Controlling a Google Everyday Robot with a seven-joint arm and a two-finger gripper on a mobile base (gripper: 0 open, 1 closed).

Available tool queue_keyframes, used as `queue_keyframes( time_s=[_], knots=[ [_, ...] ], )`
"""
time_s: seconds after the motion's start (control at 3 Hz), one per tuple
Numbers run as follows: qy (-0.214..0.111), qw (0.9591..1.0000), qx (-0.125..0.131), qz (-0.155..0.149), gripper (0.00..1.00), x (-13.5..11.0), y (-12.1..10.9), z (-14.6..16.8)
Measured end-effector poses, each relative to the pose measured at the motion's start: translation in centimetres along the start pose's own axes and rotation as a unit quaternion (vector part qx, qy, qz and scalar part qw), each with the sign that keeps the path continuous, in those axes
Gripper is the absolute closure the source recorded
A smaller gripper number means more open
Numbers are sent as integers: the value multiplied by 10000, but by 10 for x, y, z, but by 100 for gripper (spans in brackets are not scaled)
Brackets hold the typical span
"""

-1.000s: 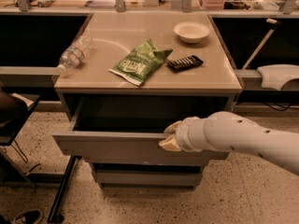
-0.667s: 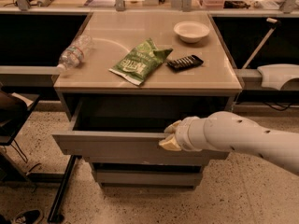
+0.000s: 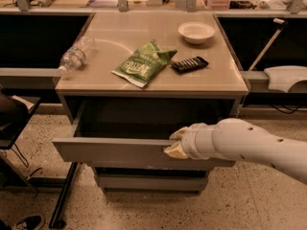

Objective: Open top drawer

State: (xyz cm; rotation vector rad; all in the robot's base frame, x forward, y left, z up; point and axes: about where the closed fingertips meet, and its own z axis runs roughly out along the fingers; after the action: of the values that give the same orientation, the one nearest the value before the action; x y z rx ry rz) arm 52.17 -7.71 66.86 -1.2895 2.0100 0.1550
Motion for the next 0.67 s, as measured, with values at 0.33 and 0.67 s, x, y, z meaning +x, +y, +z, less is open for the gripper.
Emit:
queue_keyframes(
  time_s=[0.33, 0.67],
  knots=[
    [-13, 10000, -33, 4, 100, 5, 8, -6],
    [-13, 10000, -33, 4, 100, 4, 9, -6]
  ],
)
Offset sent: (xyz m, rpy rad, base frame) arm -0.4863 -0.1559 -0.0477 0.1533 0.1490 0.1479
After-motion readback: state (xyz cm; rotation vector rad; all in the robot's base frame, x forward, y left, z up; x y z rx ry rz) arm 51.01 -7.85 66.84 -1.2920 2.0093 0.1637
